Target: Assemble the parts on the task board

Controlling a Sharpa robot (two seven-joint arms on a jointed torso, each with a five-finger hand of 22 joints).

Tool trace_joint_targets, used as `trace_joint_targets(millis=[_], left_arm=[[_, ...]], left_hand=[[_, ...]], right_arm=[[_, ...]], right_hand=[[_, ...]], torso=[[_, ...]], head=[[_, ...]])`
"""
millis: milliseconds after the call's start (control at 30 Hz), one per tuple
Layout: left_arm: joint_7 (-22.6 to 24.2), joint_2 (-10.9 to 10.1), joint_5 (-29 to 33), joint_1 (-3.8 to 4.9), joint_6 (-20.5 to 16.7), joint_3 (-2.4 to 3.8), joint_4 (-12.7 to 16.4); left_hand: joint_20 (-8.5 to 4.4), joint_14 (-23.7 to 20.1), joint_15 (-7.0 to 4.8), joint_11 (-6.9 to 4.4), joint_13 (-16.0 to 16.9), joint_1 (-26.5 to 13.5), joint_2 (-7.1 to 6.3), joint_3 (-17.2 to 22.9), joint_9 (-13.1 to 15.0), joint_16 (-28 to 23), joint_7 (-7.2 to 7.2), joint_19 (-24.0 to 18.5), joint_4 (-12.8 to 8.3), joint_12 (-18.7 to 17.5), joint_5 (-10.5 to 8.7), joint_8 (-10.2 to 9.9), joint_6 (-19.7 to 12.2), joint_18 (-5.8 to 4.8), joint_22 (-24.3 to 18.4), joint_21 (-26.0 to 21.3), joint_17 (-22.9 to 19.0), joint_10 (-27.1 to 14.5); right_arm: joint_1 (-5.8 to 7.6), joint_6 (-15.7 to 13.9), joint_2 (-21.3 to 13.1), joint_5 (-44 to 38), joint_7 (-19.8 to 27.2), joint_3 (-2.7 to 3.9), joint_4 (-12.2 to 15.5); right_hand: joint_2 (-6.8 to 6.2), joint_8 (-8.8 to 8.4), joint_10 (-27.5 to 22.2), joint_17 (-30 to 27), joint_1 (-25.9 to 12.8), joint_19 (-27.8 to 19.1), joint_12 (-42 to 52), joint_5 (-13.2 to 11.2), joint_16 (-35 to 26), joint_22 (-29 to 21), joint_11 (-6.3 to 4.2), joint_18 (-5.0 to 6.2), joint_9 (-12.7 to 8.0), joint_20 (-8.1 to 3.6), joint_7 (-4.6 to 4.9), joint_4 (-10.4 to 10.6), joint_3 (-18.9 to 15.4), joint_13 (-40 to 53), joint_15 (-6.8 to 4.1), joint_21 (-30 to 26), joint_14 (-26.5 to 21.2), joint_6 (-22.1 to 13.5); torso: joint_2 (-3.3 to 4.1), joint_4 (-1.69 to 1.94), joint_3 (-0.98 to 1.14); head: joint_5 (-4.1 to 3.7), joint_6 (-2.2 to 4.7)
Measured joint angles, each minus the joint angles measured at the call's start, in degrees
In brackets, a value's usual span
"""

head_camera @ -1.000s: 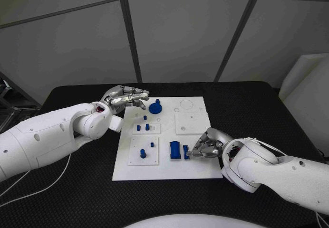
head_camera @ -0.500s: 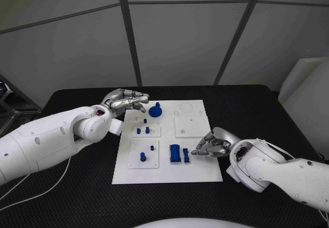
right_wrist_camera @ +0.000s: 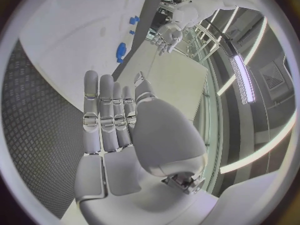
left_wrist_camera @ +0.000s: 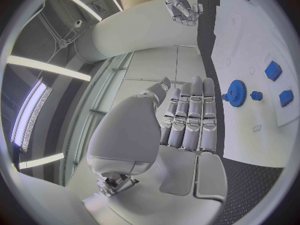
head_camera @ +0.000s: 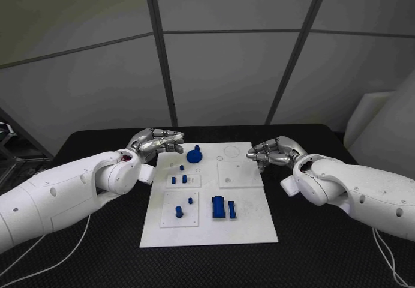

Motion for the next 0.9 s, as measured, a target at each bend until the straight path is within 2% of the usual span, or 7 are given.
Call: trace_joint_targets(millis=[200,267,300,467,567,733,900], left_arm=[[2.7,2.3,3.9,-0.22,-2.6,0.01,-3.1],[4.1,3.5,5.2,-0.25,-4.0,0.04,-4.6],[4.7,3.9,5.7,-0.27,-4.6,0.04,-5.2],[7.4,6.0,7.6,-0.28,-7.9,0.07,-7.7],[8.2,6.6,8.1,-0.32,-9.2,0.07,-8.1],[8.1,6.1,8.1,-0.50,-9.5,-0.25,-7.1],[8.2,5.2,8.1,-0.74,-11.3,-0.99,-3.1]], left_hand=[[2.37,-7.4,2.25,0.85,-0.4,-0.7,0.69,-0.3,-0.9,-10.6,-1.21,-7.4,0.9,-0.3,0.00,-0.3,-2.3,-0.09,-5.3,-8.3,-5.3,-3.9],[3.41,-10.4,2.32,0.70,-0.5,-1.6,0.14,-0.9,-1.3,-13.5,-1.46,-10.3,1.5,-0.6,0.00,-0.3,-3.6,-4.95,-7.0,-10.9,-7.0,-6.4],[3.89,-12.0,2.22,0.44,-0.5,-2.3,0.05,-1.4,-1.4,-14.8,-1.52,-11.8,2.0,-0.6,0.00,-0.3,-4.4,-4.88,-7.8,-12.2,-7.9,-8.1],[5.88,-26.4,2.39,-2.38,-0.5,-4.8,-0.24,-4.6,-1.6,-17.0,-3.39,-22.3,4.6,-0.3,0.00,-0.3,-11.7,-4.83,-14.5,-18.4,-14.2,-19.5],[6.25,-32.5,2.09,-3.41,-0.5,-6.1,-0.31,-6.3,-1.9,-17.5,-4.47,-29.3,5.6,-0.4,-0.20,-0.7,-16.6,-4.84,-19.1,-20.7,-16.8,-23.1],[3.25,-38.4,0.39,-5.22,-2.4,-19.7,2.27,-8.8,-3.7,-19.1,-7.21,-33.6,4.2,-2.4,-1.82,-2.6,-24.9,-4.85,-22.2,-22.1,-18.4,-31.6],[0.67,-42.9,-2.12,-6.03,-3.2,-30.7,4.09,-10.9,-4.5,-19.6,-8.44,-36.6,1.6,-3.3,-2.38,-3.3,-31.5,-4.95,-24.3,-22.6,-20.5,-38.4]], right_arm=[[0.57,2.3,5.6,7.5,7.1,0.00,-9.5],[0.64,3.1,7.7,9.6,9.2,0.00,-12.6],[0.66,3.4,8.6,10.3,9.9,0.00,-13.7],[0.75,5.0,12.4,13.6,13.3,0.03,-18.7],[0.75,5.6,13.5,14.6,14.2,0.02,-20.1],[0.54,5.2,12.6,14.7,14.1,-0.24,-18.8],[0.36,3.2,10.9,15.9,14.6,-0.94,-14.4]], right_hand=[[1.91,0.00,-4.3,-14.2,2.3,-10.3,-11.7,0.3,-18.5,-10.9,4.52,-0.96,-4.7,4.56,1.33,-2.6,-0.1,-12.9,6.14,-14.6,-12.7,-2.3],[2.59,0.00,-3.9,-18.7,1.6,-13.0,-14.2,0.3,-23.2,-14.5,4.97,-0.95,-6.5,5.43,1.25,-3.6,-0.5,-16.5,7.01,-18.8,-13.7,-2.4],[2.95,0.00,-3.9,-20.6,1.2,-14.5,-15.3,0.3,-25.2,-16.2,4.98,-0.96,-7.3,5.75,1.17,-4.0,-0.6,-18.0,7.12,-20.8,-14.3,-2.6],[4.66,0.00,-3.6,-29.1,-1.9,-20.4,-19.8,0.0,-32.0,-25.1,4.21,-0.95,-11.7,8.70,1.24,-6.6,-2.1,-25.0,6.43,-23.4,-14.5,-3.4],[4.91,-0.10,-4.5,-32.1,-4.5,-22.0,-20.1,-0.3,-32.5,-28.6,3.61,-0.34,-13.5,9.45,1.11,-7.9,-2.4,-27.5,6.26,-23.7,-14.9,-4.5],[2.04,-2.06,-14.1,-33.9,-18.2,-29.6,-22.0,-2.4,-34.3,-33.4,2.48,-0.50,-15.3,6.94,-0.30,-6.7,-0.3,-29.8,4.70,-25.5,-24.1,-14.3],[0.51,-2.96,-22.7,-35.3,-30.4,-36.5,-22.8,-4.2,-35.2,-37.5,0.31,-1.86,-17.9,4.59,-1.60,-6.0,1.7,-32.0,2.16,-26.3,-32.4,-23.2]], torso=[[-0.76,0.00,-0.10],[-0.94,0.09,-0.16],[-1.01,0.12,-0.18],[-1.13,0.20,-0.26],[-1.14,0.26,-0.26],[-1.40,0.44,-0.20],[-2.69,1.38,0.23]], head=[[-0.22,1.66],[-0.34,2.21],[-0.36,2.50],[-0.30,3.85],[-0.19,4.35],[-0.22,4.24],[-0.27,4.44]])
